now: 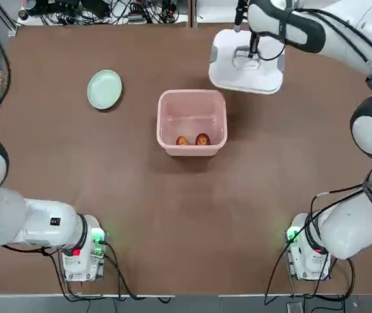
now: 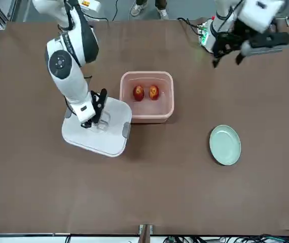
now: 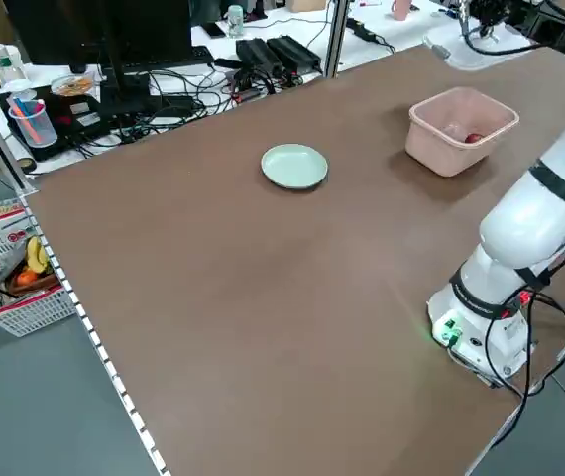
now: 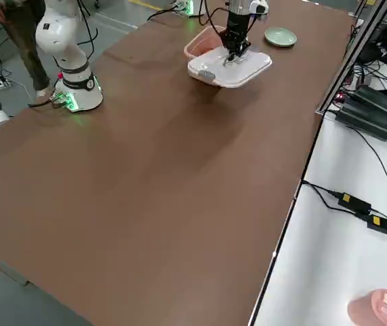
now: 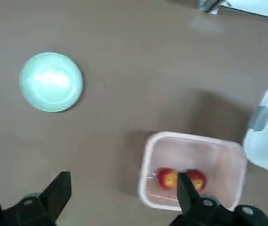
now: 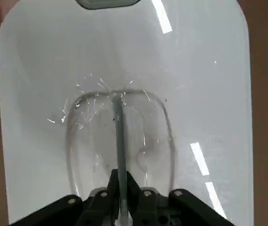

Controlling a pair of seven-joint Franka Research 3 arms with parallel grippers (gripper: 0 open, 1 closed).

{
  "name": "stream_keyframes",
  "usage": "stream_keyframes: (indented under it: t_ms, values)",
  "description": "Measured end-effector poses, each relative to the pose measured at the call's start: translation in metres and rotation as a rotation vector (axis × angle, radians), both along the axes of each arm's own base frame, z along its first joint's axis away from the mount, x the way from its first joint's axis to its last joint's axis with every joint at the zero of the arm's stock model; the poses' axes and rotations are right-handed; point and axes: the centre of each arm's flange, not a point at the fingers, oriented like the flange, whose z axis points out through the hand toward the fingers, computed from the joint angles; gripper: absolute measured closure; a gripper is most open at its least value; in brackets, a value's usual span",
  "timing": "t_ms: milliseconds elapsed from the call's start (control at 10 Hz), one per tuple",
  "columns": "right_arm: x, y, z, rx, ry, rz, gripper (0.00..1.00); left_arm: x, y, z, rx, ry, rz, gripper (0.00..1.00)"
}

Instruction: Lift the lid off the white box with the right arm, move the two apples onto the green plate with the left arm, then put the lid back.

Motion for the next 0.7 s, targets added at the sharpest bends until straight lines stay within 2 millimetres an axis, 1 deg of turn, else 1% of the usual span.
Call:
stream_keyframes:
  t_ms: [100,200,400,500,600,700]
  values:
    - [0.004,-0.01,-0.004,0.009,0.017,0.035,0.93,-0.003,-0.042,-0.02,-0.029,0.013,-0.015,0.04]
    - [0.01,-0.027,-0.007,0.033,0.033,0.063,0.93,-0.008,-0.078,-0.042,-0.045,0.035,-0.034,0.04]
    - [0.026,-0.07,-0.014,0.061,0.052,0.101,0.93,-0.023,-0.14,-0.096,-0.001,0.052,-0.052,0.04]
    - [0.032,-0.089,-0.017,0.063,0.056,0.114,0.93,-0.031,-0.168,-0.131,0.052,0.045,-0.058,0.05]
    - [0.035,-0.101,-0.019,0.065,0.058,0.126,0.93,-0.038,-0.195,-0.173,0.087,0.037,-0.052,0.07]
    - [0.036,-0.104,-0.02,0.066,0.06,0.136,0.93,-0.042,-0.218,-0.214,0.082,0.043,-0.046,0.08]
